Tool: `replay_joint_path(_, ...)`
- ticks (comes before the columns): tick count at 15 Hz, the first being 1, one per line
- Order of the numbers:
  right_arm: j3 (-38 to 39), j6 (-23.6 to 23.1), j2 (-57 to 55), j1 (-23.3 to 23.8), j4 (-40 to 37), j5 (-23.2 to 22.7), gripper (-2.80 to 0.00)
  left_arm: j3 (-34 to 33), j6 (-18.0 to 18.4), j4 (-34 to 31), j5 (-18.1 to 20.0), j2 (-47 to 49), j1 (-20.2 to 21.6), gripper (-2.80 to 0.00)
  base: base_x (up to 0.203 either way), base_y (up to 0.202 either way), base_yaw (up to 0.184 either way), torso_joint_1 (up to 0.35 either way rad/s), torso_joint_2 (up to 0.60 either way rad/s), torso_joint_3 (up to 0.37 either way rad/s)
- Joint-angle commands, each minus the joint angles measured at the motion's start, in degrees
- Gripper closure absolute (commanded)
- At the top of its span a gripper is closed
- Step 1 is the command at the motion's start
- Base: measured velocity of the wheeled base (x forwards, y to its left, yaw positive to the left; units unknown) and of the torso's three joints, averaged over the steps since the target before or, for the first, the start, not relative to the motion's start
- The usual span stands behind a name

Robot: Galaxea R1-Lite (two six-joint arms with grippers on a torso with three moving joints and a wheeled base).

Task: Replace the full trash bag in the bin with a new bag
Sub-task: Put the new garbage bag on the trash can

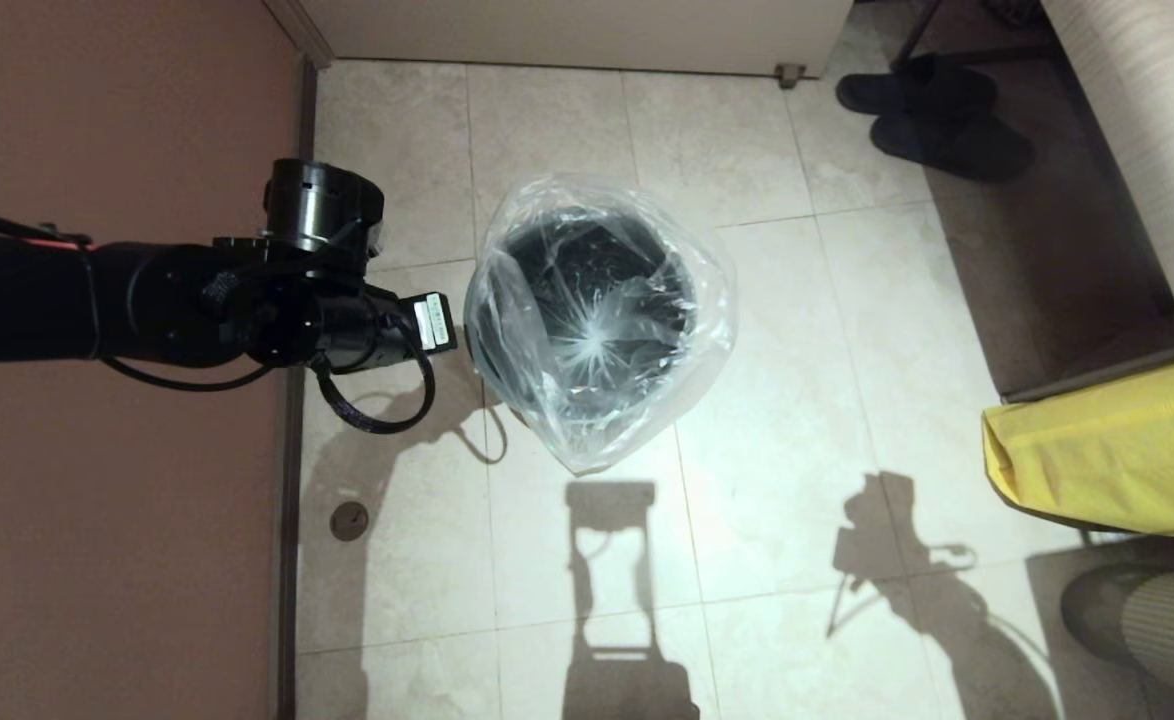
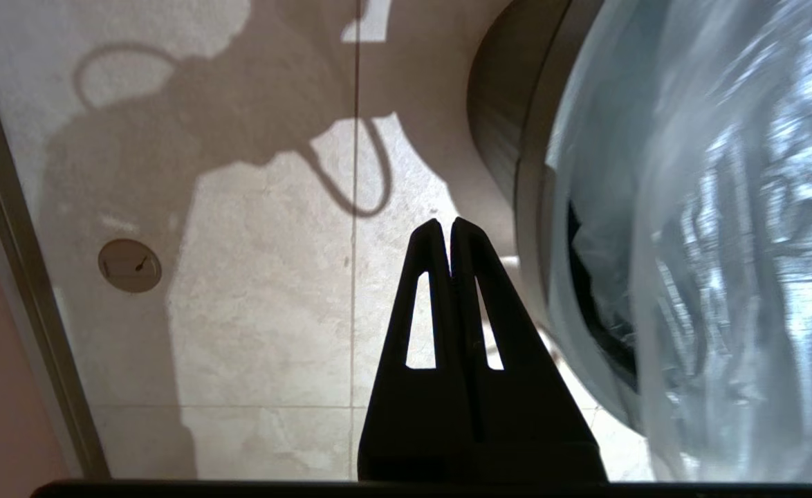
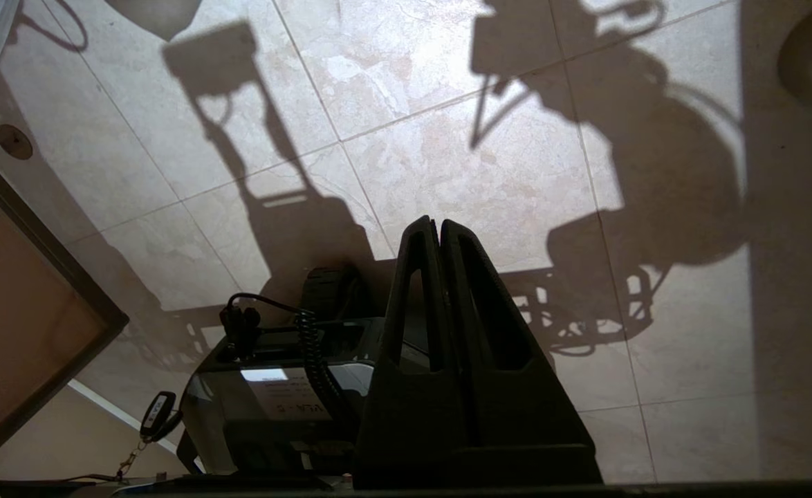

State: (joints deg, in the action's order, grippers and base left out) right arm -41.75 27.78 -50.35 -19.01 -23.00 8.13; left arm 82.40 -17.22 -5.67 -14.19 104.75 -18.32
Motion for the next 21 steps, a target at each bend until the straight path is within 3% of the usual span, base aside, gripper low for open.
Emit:
replay_joint_path(1, 0.0, 0.2, 0.1, 0.0, -0.3, 0.0, 0.00, 0.5, -0.2, 0.0, 0.0, -1.6, -0.3, 0.00, 0.000, 0.000, 0.000, 0.000, 0.00, 0.000)
replay_joint_path(7, 1.0, 0.2, -0.3, -0.1, -0.1, 0.0, 0.00, 6.7, 0.0, -0.1, -0.2, 1.8, -4.5, 0.00, 0.000, 0.000, 0.000, 0.000, 0.00, 0.000)
replay_joint_path(8, 1.1, 0.2, -0.4, -0.1, -0.2, 0.0, 0.00, 8.1, 0.1, -0.1, -0.3, 2.7, -5.1, -2.80, 0.000, 0.000, 0.000, 0.000, 0.00, 0.000)
replay_joint_path(19, 1.6, 0.2, -2.2, 0.0, 0.1, 0.0, 0.00, 12.5, 0.2, 0.0, -0.1, 8.6, -5.8, -2.80, 0.000, 0.000, 0.000, 0.000, 0.00, 0.000)
replay_joint_path(20, 1.6, 0.2, -2.3, 0.0, 0.1, 0.0, 0.00, 13.0, 0.2, 0.0, -0.1, 8.9, -5.8, 0.00, 0.000, 0.000, 0.000, 0.000, 0.00, 0.000)
replay_joint_path(21, 1.6, 0.2, -2.4, 0.0, 0.1, 0.0, 0.00, 13.4, 0.2, 0.0, -0.1, 9.5, -5.8, 0.00, 0.000, 0.000, 0.000, 0.000, 0.00, 0.000)
